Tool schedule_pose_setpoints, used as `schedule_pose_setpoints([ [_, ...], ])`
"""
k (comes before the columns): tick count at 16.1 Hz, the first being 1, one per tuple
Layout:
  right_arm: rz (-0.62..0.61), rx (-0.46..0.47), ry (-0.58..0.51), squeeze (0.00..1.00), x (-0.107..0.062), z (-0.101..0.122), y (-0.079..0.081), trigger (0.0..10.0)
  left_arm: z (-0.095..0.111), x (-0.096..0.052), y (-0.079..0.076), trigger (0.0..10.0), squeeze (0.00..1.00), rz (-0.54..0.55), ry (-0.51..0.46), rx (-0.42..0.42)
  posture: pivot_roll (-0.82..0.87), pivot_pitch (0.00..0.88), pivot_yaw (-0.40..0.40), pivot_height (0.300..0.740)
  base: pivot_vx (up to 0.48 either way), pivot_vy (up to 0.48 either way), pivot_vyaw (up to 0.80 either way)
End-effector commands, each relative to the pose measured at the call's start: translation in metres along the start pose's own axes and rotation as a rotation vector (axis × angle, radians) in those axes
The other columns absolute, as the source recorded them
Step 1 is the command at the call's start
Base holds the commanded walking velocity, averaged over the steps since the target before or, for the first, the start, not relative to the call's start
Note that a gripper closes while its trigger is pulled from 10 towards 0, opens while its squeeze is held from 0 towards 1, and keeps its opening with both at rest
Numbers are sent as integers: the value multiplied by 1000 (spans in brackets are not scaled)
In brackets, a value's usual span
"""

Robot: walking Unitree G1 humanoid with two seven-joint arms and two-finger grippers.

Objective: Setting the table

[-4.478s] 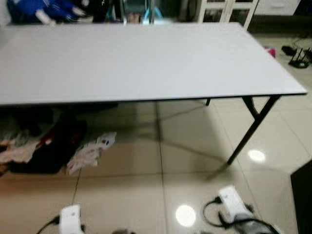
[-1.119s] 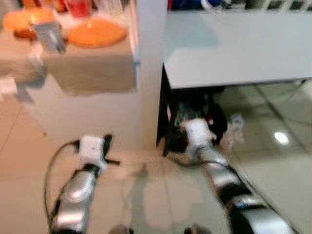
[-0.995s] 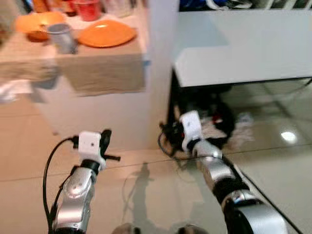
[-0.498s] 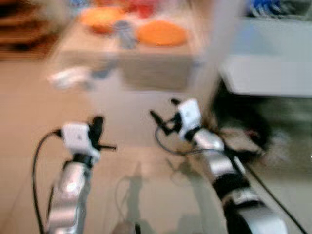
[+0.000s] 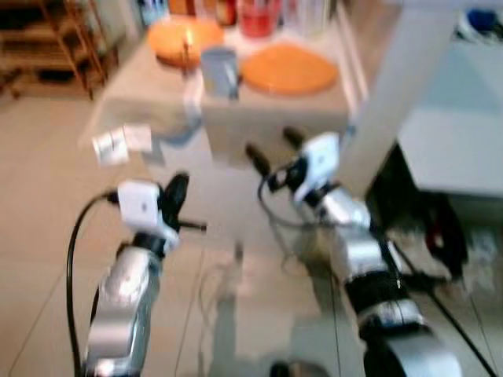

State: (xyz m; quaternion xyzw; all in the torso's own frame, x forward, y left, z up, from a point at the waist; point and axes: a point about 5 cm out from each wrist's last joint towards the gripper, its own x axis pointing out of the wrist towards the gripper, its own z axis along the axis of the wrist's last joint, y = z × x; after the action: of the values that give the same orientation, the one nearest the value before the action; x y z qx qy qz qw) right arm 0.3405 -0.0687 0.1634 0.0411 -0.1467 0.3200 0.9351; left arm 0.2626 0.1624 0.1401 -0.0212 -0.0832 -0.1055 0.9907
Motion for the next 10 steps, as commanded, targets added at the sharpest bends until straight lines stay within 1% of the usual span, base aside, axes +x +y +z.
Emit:
schedule_pose_setpoints([
  [1,52,47,-112,0,13,25,12,10000,11,1,4,10000,0,0,-24,15,-25,80,10,740,480,0,0],
  [2,52,42,-141,0,14,33,11,10000,13,2,3,10000,0,-6,-30,16,-27,81,13,740,480,0,0],
  [5,45,10,-167,0,16,43,10,10000,19,5,1,10000,0,-23,-41,24,-26,81,14,740,480,0,0],
  [7,56,9,-180,0,16,50,13,10000,22,6,-1,10000,0,-31,-46,26,-23,82,14,740,469,0,0],
  [8,114,39,-225,0,16,64,22,10000,26,6,-2,10000,0,-29,-55,9,-22,83,14,740,0,0,0],
  [9,128,45,-238,0,15,68,25,10000,27,6,-2,10000,0,-28,-59,1,-22,85,14,740,0,0,0],
  [10,141,69,-266,1000,15,75,27,10000,28,6,-1,10000,0,-26,-58,3,-26,84,14,740,0,0,0],
])
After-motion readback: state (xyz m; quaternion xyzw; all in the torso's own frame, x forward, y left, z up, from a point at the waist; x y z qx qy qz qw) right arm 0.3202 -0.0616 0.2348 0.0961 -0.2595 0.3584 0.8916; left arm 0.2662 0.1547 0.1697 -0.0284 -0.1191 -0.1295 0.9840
